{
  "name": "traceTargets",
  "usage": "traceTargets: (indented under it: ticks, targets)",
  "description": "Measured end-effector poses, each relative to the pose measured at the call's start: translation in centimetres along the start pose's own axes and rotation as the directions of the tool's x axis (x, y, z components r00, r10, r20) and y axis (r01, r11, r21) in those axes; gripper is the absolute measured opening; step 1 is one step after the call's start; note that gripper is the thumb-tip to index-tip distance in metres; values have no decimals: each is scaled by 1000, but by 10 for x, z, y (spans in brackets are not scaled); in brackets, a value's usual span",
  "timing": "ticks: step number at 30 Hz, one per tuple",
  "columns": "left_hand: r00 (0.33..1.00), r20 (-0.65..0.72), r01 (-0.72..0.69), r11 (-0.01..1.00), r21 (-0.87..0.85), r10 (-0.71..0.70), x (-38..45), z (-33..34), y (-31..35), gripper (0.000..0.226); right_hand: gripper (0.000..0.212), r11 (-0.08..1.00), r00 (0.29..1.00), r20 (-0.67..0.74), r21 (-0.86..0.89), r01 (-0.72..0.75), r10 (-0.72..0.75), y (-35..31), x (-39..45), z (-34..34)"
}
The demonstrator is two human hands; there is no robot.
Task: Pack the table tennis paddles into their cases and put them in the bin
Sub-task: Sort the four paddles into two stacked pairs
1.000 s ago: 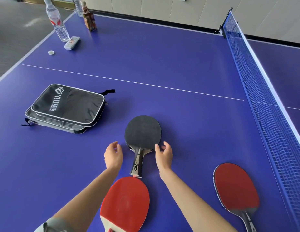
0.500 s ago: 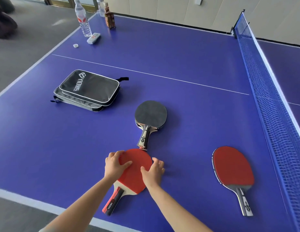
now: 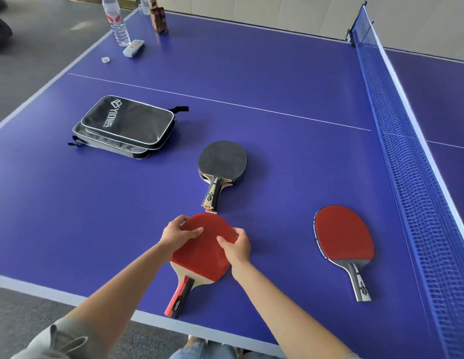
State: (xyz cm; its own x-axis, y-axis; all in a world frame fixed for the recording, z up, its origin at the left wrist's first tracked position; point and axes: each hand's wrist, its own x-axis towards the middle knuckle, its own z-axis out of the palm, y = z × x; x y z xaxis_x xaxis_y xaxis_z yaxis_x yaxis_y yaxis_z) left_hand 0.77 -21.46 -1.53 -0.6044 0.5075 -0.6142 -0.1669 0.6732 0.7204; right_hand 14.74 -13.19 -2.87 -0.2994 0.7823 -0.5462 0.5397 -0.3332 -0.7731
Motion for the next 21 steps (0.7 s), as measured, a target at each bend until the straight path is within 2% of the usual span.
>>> traceTargets:
  ticks: [4,6,7,9,10,11,13,15,17,19,21]
  targets:
    - [993,93,-58,986,-159,74,-10,19,18,24,28,959,992,76,272,79,-103,7,3,-40]
    - [987,115,-78,967,-244,108,-12,37,32,19,19,935,987,-5,320,156,-163,6,8,-72]
    - [987,119,-74,959,-275,110,-12,47,40,16,15,931,975,-108,293,219,-195,7,12,-93]
    - [986,130,-60,946,-320,106,-10,67,57,14,21,944,888,-371,77,322,-272,17,21,-144]
    - [984,141,-50,938,-344,104,-9,77,65,15,31,950,834,-458,-92,300,-308,26,28,-171]
    - [983,154,-38,929,-368,101,-8,86,73,16,44,948,807,-506,-245,203,-304,36,33,-198]
    - [979,177,-24,918,-395,101,-6,102,86,16,76,917,844,-505,-397,-45,-178,58,39,-242]
    - [976,189,-26,921,-390,107,-3,114,94,18,100,890,903,-426,-430,-150,-54,77,43,-265]
    - [975,198,-23,929,-369,103,0,124,100,18,106,908,931,-360,-406,-103,-55,88,47,-271]
    - [974,207,-17,938,-348,94,3,131,104,16,105,920,925,-362,-391,-38,-116,92,52,-270]
    - [972,216,-11,945,-328,87,8,134,107,14,106,913,912,-388,-406,-39,-134,91,56,-265]
